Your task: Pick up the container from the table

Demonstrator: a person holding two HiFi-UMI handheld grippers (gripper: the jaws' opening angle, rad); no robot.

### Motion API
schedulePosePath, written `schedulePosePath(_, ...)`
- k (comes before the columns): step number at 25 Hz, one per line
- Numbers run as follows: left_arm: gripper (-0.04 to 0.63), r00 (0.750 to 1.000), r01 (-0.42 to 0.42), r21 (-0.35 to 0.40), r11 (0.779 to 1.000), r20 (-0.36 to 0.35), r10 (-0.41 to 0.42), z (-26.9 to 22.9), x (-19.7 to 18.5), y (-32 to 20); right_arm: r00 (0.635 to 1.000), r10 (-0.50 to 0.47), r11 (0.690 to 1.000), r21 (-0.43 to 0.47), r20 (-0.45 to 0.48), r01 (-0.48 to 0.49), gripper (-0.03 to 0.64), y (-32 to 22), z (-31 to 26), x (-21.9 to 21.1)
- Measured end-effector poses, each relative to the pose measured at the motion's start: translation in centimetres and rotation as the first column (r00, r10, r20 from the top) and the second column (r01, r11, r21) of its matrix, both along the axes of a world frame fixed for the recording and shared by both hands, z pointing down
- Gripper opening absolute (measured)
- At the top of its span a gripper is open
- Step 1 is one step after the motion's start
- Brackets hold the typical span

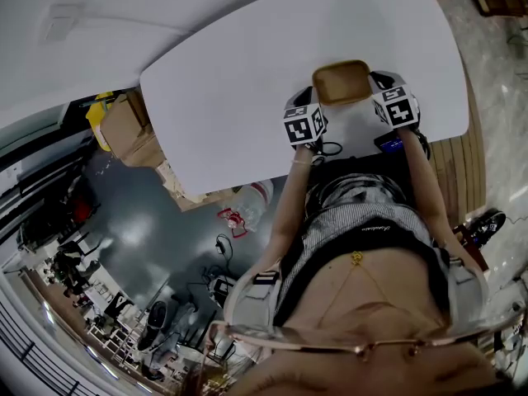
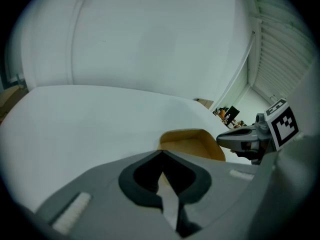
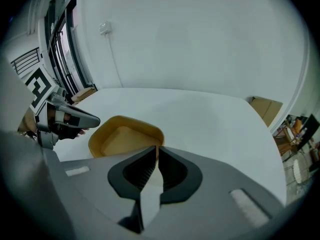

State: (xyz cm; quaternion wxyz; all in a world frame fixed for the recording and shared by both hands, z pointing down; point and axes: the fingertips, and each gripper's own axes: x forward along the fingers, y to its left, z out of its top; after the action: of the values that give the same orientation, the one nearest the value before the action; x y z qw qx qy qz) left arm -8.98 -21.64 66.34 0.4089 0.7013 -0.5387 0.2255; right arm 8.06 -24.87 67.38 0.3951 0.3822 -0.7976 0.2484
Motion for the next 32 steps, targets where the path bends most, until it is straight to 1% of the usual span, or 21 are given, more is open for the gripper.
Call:
schedulePosePath(1,0.003,1.000,0.006,-0.001,1.000,-0.003,-0.006,0.1,0.0,-0.1,1.000,0.002,1.000,0.000,0.004,-0.002,0.057,-0.1,0.1,0.0)
schedulePosePath(2,0.050,1.000,0.008,-0.003,1.000,-0.007,-0.008,0.2,0.0,-0.1,1.000,0.001,1.000,-0.001,0.008,-0.001,0.066,-0.1,0.1,-0.1)
schedulePosePath(3,0.068,1.000,0.008,-0.006,1.000,-0.010,-0.008,0.3,0.0,-0.1,1.000,-0.001,1.000,-0.003,0.009,0.001,0.068,-0.1,0.2,-0.1)
schedulePosePath(6,0.070,1.000,0.011,-0.014,1.000,-0.005,-0.011,0.8,0.0,-0.1,1.000,0.001,1.000,-0.016,0.013,-0.001,0.100,0.0,0.6,-0.2)
schedulePosePath(9,0.088,1.000,0.010,-0.029,1.000,-0.010,-0.010,1.2,0.2,-0.1,1.000,0.013,1.000,-0.029,0.017,-0.013,0.126,-0.1,0.8,-0.1)
schedulePosePath(13,0.124,1.000,0.010,-0.042,0.999,-0.016,-0.011,1.7,0.5,-0.3,0.999,0.017,0.999,-0.047,0.027,-0.015,0.169,-0.1,1.3,-0.1)
schedulePosePath(16,0.171,1.000,0.011,-0.054,0.998,-0.018,-0.012,2.2,0.8,-0.6,0.999,0.012,0.998,-0.065,0.032,-0.009,0.195,-0.2,1.7,-0.2)
schedulePosePath(18,0.190,1.000,0.011,-0.063,0.998,-0.020,-0.013,2.6,0.9,-0.7,0.999,0.012,0.997,-0.078,0.033,-0.010,0.207,-0.3,2.0,-0.3)
schedulePosePath(25,0.199,1.000,0.010,-0.090,0.996,-0.008,-0.010,3.7,1.7,-1.0,1.000,0.011,0.994,-0.110,0.022,-0.009,0.198,-0.1,3.3,-0.5)
schedulePosePath(30,0.198,0.999,0.036,-0.099,0.994,0.023,-0.034,4.4,1.8,-1.1,1.000,0.019,0.993,-0.119,0.018,-0.017,0.176,-0.3,3.8,-0.7)
schedulePosePath(32,0.180,0.998,0.043,-0.100,0.994,0.042,-0.039,4.5,1.7,-1.1,1.000,0.019,0.992,-0.125,0.014,-0.017,0.172,-0.4,4.1,-0.7)
